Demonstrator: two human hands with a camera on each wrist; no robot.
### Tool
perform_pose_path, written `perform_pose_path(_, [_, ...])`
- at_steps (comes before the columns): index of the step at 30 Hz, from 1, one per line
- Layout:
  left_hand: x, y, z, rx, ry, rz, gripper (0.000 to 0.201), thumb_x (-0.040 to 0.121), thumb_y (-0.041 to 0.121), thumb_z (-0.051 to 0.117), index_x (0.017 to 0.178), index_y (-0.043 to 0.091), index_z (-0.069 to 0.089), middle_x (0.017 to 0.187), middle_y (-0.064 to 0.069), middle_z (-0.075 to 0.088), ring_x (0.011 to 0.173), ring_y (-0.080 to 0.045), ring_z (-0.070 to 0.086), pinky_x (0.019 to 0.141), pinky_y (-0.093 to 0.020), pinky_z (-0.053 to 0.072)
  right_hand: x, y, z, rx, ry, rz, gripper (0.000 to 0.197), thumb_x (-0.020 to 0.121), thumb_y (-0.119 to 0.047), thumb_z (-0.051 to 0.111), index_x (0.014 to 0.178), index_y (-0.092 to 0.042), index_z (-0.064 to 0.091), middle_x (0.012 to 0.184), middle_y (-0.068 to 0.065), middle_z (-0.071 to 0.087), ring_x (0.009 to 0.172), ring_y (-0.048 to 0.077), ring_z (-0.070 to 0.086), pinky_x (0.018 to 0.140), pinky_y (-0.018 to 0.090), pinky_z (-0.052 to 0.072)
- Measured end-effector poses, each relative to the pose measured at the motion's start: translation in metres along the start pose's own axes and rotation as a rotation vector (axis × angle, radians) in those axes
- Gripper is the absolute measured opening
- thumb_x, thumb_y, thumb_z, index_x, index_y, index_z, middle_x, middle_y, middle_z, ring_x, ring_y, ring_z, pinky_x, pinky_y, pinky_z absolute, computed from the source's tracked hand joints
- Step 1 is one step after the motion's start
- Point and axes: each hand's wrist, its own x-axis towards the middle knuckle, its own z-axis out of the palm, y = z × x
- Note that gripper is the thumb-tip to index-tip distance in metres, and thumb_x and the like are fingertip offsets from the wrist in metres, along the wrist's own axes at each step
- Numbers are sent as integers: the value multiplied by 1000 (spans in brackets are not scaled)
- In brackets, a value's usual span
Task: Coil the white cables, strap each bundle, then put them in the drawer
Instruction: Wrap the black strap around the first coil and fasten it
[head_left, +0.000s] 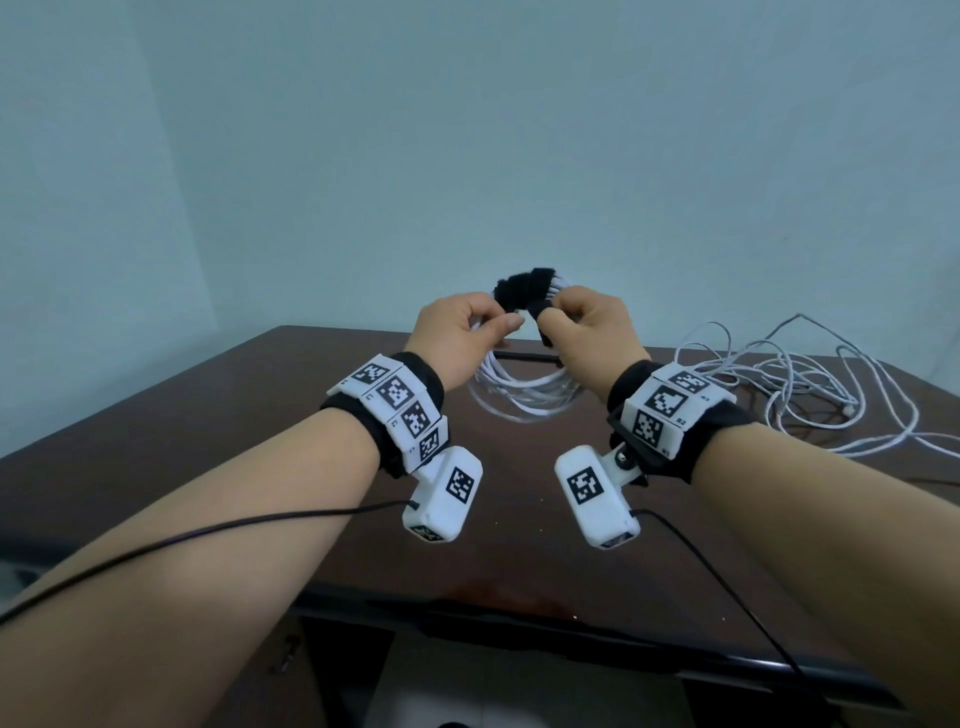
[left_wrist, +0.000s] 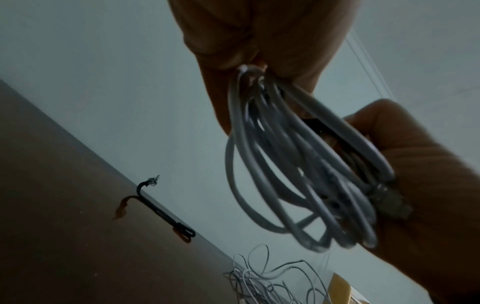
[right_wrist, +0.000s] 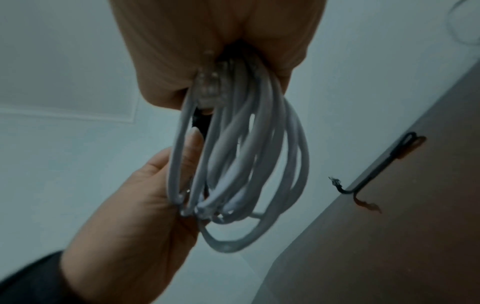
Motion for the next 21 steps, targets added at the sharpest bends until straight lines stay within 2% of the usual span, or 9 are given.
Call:
perform_pose_path(1, [0,1,0,-5,-4,-14,22,87,29,66,66,26,60,64,8,62,52,4,53,62,-18,40,0,0,0,34,0,18,22,80,-6,52,66,10,47,63,11,37,59,19,36,57,28,32])
perform_pose_path(3, [-1,3,0,12,22,7,25,90,30,63,65,26,60,57,6,58,51,-1,51,59,-20,41,0,-1,0,84,-5,39,23,81,-6,51,67,12,48,63,11,37,59,20,36,56,28,32])
perform_pose_path(7, [-3,2,1,41,63,73,31,97,32,50,78,19,70,64,6,54,63,-8,54,69,-26,42,1,-2,-1,111,-7,58,23,83,-7,51,71,12,51,61,10,37,59,20,37,53,25,31])
perform_pose_path(10, [-2,0,1,40,92,70,26,93,29,57,78,17,73,69,3,58,73,-18,63,74,-30,47,0,-1,1,129,-14,59,18,83,-6,52,68,3,51,60,8,36,58,19,36,52,24,33])
perform_pose_path(13, [-1,3,2,5,169,-41,31,87,32,65,66,11,71,69,-7,69,69,-21,66,73,-32,54,-3,0,4,113,-39,61,16,82,-5,51,68,3,52,63,10,37,60,18,36,56,25,34])
perform_pose_path(15, [0,4,4,-39,202,-122,36,82,31,68,59,4,64,70,-16,69,61,-21,60,70,-30,53,-4,1,5,115,-52,62,14,82,-5,51,68,-3,51,64,10,36,61,19,36,58,29,34])
perform_pose_path(17, [-1,6,5,-69,213,-176,38,80,30,69,52,10,53,71,-21,68,58,-20,56,69,-31,53,-4,0,5,111,-56,66,15,81,-5,51,67,-7,48,61,7,34,60,19,34,58,29,34])
perform_pose_path(19, [-3,8,6,-105,223,-217,38,79,28,68,51,12,49,73,-23,68,60,-19,55,73,-31,52,-3,-1,4,94,-61,57,17,81,-4,52,66,-7,45,58,5,31,59,18,33,57,28,33])
perform_pose_path(21, [-4,9,6,-115,232,-228,33,78,24,67,56,3,53,77,-24,68,66,-16,55,73,-25,47,-2,-1,3,79,-65,43,18,80,-3,52,64,-7,45,57,5,30,58,18,33,56,27,31])
